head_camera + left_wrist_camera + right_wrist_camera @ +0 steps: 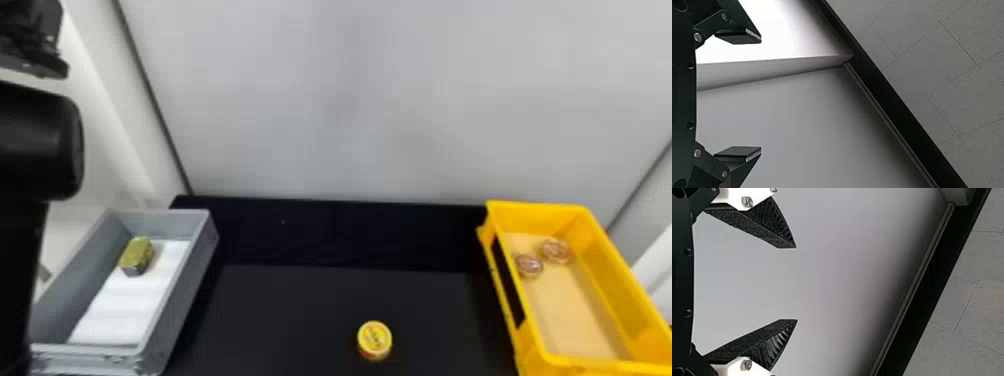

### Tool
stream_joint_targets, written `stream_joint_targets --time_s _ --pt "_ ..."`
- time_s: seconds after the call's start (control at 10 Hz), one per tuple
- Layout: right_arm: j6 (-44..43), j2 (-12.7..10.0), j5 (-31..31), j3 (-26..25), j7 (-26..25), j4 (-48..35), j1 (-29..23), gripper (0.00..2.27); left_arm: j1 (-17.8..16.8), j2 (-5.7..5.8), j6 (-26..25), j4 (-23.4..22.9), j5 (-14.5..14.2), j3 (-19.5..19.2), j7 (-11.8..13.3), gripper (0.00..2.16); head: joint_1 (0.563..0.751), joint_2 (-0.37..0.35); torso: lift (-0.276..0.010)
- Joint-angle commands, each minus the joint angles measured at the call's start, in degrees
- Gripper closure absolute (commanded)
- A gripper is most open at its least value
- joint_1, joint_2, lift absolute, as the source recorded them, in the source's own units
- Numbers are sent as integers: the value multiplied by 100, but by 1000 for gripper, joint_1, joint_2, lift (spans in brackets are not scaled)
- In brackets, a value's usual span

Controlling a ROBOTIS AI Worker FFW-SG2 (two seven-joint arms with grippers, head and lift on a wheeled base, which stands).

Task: Pick up the round yellow can and place it in the yellow rectangular box

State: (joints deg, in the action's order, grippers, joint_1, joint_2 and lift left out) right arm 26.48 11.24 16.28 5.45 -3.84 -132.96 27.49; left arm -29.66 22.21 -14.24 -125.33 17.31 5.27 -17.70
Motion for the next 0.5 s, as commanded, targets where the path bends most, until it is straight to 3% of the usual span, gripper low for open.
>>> stream_joint_targets --time_s 0.0,0.4 --pt "174 54 -89 -18 -3 42 38 116 -5 4 0 -1 0 0 2 265 663 54 -10" --pt "1968 124 -1364 -466 278 657 539 47 30 -14 -35 -1 0 -35 55 263 663 54 -10"
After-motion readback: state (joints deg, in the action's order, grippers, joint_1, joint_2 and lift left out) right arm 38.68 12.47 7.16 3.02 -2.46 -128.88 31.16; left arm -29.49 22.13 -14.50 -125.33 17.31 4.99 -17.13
